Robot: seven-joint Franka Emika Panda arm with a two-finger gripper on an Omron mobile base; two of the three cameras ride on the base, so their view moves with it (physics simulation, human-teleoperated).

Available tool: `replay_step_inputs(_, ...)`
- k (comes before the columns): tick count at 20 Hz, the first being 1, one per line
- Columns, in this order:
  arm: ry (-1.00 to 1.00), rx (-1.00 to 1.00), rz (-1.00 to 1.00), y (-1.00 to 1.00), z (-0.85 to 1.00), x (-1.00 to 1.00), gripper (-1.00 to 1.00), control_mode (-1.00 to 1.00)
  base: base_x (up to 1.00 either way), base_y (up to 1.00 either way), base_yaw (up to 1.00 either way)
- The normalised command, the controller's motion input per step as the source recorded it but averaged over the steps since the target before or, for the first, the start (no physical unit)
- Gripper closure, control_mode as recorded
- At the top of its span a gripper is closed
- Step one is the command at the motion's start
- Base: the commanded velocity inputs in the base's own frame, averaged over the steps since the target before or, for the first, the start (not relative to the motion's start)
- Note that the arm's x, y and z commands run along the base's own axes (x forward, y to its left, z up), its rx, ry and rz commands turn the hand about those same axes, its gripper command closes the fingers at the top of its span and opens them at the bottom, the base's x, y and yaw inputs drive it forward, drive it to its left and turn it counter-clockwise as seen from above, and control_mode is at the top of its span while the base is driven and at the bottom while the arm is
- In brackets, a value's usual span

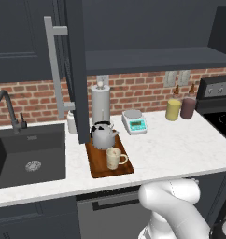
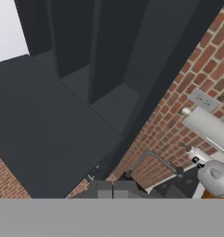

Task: Pick the kettle from the counter and place it on the tray. Then pick the mug from the cabinet and place it on the tray. Then close the cabinet doors.

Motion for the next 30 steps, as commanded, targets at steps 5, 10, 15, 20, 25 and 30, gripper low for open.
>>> replay_step_inputs(5, -0.05, 0.25, 0.00, -0.23, 0.22, 0.00, 1.00, -1.00, 0.00, 0.00, 0.00)
replay_step_inputs(10, -0.01, 0.16, 0.00, -0.23, 0.17, 0.00, 1.00, -1.00, 0.00, 0.00, 0.00)
replay_step_inputs(15, 0.00, 0.01, 0.00, -0.16, 0.02, 0.00, 1.00, -1.00, 0.00, 0.00, 0.00)
replay_step_inputs(20, 0.00, 0.01, 0.00, -0.23, 0.00, 0.00, 1.00, -1.00, 0.00, 0.00, 0.00)
replay_step_inputs(25, 0.00, 0.06, 0.00, -0.07, 0.01, 0.00, 1.00, -1.00, 0.00, 0.00, 0.00)
replay_step_inputs(30, 0.03, 0.13, 0.00, -0.19, 0.16, 0.00, 1.00, -1.00, 0.00, 0.00, 0.00)
